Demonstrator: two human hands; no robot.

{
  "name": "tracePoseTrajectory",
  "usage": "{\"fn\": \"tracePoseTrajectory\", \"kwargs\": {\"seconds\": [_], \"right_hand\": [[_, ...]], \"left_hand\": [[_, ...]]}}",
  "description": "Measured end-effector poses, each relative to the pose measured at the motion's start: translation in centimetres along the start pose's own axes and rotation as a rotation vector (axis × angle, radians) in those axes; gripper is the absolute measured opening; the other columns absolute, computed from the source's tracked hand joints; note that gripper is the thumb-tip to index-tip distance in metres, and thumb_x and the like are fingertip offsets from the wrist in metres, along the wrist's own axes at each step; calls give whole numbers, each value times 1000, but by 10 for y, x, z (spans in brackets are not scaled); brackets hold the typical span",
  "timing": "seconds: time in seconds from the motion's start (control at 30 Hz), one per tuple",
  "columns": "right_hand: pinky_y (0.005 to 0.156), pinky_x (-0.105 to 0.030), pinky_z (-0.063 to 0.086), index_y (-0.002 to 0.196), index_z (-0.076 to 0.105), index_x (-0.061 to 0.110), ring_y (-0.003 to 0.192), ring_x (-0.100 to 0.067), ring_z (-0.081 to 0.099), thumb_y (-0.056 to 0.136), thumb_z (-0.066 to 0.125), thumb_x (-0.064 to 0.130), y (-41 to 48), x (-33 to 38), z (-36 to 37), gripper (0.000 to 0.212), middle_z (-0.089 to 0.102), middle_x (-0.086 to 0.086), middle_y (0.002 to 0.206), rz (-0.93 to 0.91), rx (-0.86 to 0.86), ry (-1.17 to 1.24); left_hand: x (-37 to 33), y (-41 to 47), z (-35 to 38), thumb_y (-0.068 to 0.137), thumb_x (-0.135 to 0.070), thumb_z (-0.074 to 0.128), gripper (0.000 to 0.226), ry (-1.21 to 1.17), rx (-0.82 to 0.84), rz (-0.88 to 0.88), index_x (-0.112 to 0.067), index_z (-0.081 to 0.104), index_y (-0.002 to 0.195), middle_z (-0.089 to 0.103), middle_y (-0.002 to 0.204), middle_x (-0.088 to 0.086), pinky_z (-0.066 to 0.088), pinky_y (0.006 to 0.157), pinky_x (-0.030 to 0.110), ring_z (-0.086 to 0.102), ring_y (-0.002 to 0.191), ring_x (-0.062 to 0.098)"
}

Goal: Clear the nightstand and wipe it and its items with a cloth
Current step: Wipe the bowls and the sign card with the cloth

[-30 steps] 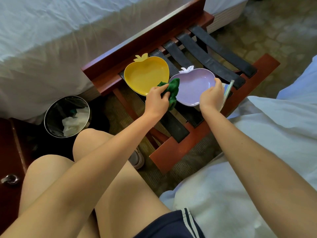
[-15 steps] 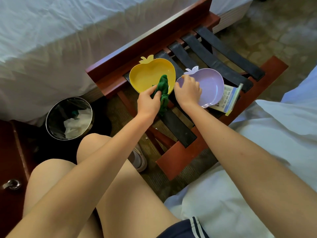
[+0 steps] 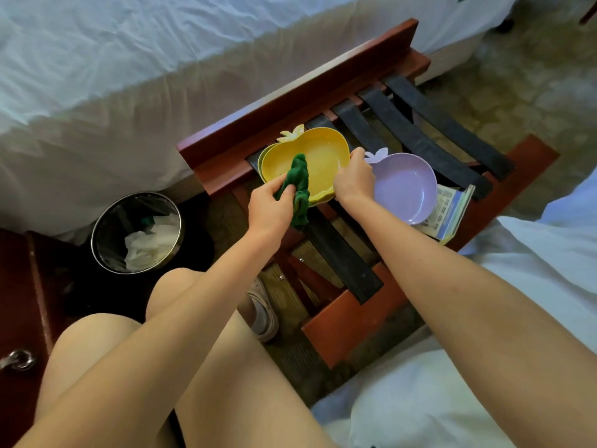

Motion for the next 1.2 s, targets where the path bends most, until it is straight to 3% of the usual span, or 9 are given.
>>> {"fn": "tracePoseTrajectory", "kwargs": {"seconds": [0.23,0.4,0.47,0.57,0.7,0.83,1.0,1.1,1.2], "right_hand": [[61,-35,29,122,38,-1,82,-33,48,96,27,1,-26,2,-23,28,57,-24,104,-63,-52,127],[62,-30,29,122,45,4,79,-26,49,100,32,11,-74,-19,-49,26,55,-13,93,-140,-116,276],[63,-32,33,119,47,6,80,-25,50,100,34,12,-100,-32,-57,24,53,-7,92,-178,-99,321],[67,-32,38,114,52,8,82,-21,51,99,36,10,-136,-61,-51,22,54,-3,93,-145,-67,350],[74,-50,51,98,51,18,87,-28,58,98,38,13,-165,-104,-25,14,58,-5,93,-16,-6,395],[79,-34,46,110,54,14,95,-20,56,101,36,15,-175,-125,-15,21,58,-7,106,8,15,345],[80,-25,41,135,46,13,96,-8,48,101,34,12,-175,-129,-18,36,49,-3,120,-40,-36,277],[84,-20,41,136,47,13,102,-5,49,100,36,9,-174,-127,-17,37,51,-4,123,-66,-77,363],[88,-17,39,133,49,10,108,-7,49,100,37,7,-168,-127,-17,36,51,-6,125,-34,-88,429]], "left_hand": [[-18,-23,-7,95,-11,52,31,-18,16,44,-17,62,124,66,112,-2,48,98,39,61,108,16],[-40,-52,-16,93,-9,52,33,28,68,174,-16,62,124,65,113,-3,47,100,38,60,110,15],[-51,-66,-17,92,-11,55,35,203,99,345,-15,60,126,63,119,2,40,102,29,56,114,15],[-50,-84,-7,93,-12,55,38,535,162,480,-15,55,131,56,123,7,31,91,15,50,116,20],[-13,-97,22,94,-12,51,39,788,293,459,-18,54,133,50,124,11,37,90,29,50,111,32],[31,-111,50,94,-8,48,40,906,340,431,-16,53,133,47,125,12,42,87,37,49,109,34],[44,-115,73,97,-11,46,41,917,206,403,-20,48,137,41,138,7,44,89,35,42,121,28],[39,-111,87,95,-12,48,44,947,201,386,-19,47,138,43,135,6,46,85,34,44,114,27],[38,-107,87,94,-12,50,41,957,309,539,-18,52,134,50,126,8,48,81,35,49,104,27]]}}
Point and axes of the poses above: each hand's wrist, its own y-axis towards the middle knuckle, its own z-axis out of the palm, x = y × z, the point moved 5 cm from there along y, towards the middle knuckle
